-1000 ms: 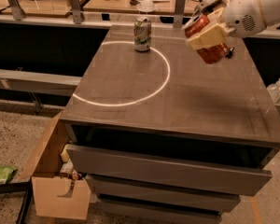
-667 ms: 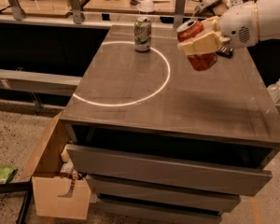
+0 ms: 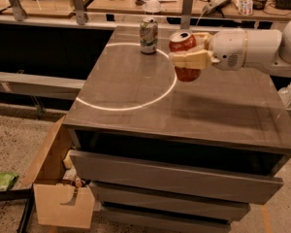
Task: Place coke can upright
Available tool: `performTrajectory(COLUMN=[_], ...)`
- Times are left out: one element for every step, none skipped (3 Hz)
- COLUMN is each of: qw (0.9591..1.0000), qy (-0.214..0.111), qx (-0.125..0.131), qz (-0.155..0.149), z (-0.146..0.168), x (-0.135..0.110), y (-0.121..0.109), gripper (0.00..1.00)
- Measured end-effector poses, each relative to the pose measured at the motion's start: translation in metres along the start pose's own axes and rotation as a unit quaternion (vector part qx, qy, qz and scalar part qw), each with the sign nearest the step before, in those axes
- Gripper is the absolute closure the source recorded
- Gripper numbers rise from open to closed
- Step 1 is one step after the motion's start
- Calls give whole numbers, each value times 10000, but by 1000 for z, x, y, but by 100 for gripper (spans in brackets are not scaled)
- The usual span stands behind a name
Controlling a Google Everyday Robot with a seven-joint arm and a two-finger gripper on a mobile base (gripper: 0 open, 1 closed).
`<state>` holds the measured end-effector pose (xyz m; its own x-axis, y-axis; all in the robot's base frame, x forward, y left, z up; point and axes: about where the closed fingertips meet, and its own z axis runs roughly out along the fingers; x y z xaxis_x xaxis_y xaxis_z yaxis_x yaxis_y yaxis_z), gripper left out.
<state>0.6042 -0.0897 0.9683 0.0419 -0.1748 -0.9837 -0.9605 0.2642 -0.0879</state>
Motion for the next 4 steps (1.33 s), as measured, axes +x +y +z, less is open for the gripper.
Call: performTrajectory(qw=[9994,9991,9991,9989], qy=[-280,-369,-424,-443], qx=[-31,-55,-45,-37], qz=[-213,-178,-12,160], z=[9,15,18,20], x=[7,22,40,56], y=[-8,-12,-14,-15], gripper=[100,85,62,39])
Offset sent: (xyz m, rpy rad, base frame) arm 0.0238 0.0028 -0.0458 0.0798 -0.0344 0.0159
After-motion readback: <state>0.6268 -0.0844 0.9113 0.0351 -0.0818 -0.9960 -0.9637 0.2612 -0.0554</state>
